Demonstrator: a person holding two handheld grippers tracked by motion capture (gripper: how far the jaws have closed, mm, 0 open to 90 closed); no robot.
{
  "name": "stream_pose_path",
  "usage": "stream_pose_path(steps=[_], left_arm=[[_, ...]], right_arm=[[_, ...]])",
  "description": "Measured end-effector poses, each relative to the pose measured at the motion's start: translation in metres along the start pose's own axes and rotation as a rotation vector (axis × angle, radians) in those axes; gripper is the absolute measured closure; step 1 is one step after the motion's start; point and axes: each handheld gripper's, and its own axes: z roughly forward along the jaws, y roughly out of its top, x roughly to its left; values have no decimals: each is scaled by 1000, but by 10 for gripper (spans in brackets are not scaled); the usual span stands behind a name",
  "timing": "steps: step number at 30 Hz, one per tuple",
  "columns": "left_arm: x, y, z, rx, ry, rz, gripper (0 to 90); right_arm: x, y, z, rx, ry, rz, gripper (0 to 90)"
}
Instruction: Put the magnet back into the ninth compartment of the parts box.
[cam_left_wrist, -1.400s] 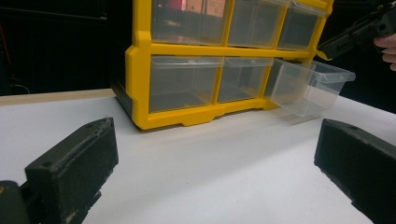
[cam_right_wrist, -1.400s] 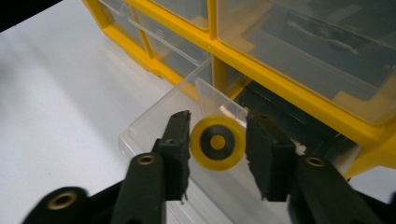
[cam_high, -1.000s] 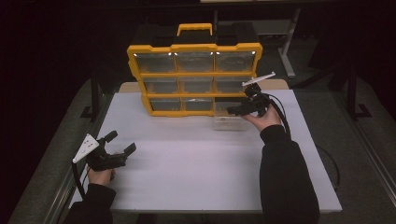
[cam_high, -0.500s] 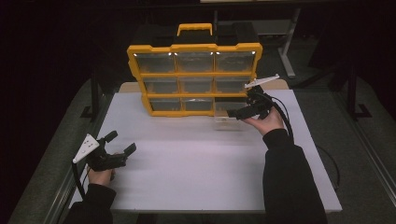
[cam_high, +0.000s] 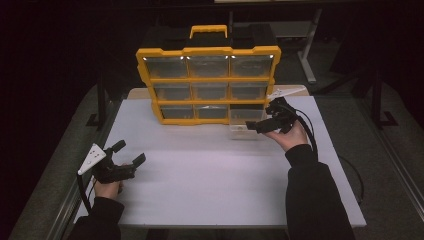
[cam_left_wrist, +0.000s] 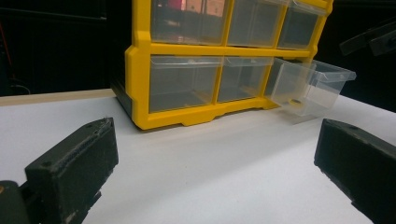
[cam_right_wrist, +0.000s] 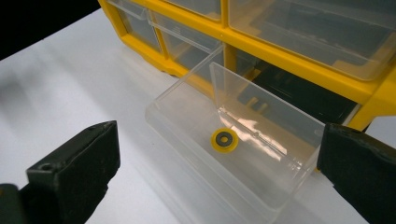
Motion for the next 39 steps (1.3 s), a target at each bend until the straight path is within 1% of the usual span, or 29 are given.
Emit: stream_pose_path(steps=[3,9,14,16,23,26,30,34,35,39], left_arm=[[0,0,0,1,0,0,0],[0,0,0,-1,1,1,0],[0,0,0,0,2,2,0],[0,0,0,0,1,2,0],[0,0,0,-1,2,1,0],[0,0,0,-2,1,2,0],[0,0,0,-1,2,2,0],[0,0,0,0,1,3,0],[0,0,0,0,1,2,0],[0,0,0,-2,0,2,0]], right_arm=[[1,-3,-4,-12,-1,-4,0],[3,-11,-9,-32,14,-3,0],[4,-20,-12,-52,-1,1,0],[4,-23,-13,-65,10,4,0],[3,-35,-17,-79,6,12,0],[3,-43,-17,-79,7,19,0],[2,-53,-18,-93,9,34,0],[2,-59,-17,-97,10,37,0],[2,-63,-17,-97,21,44,0],[3,-67,-17,-99,25,47,0]])
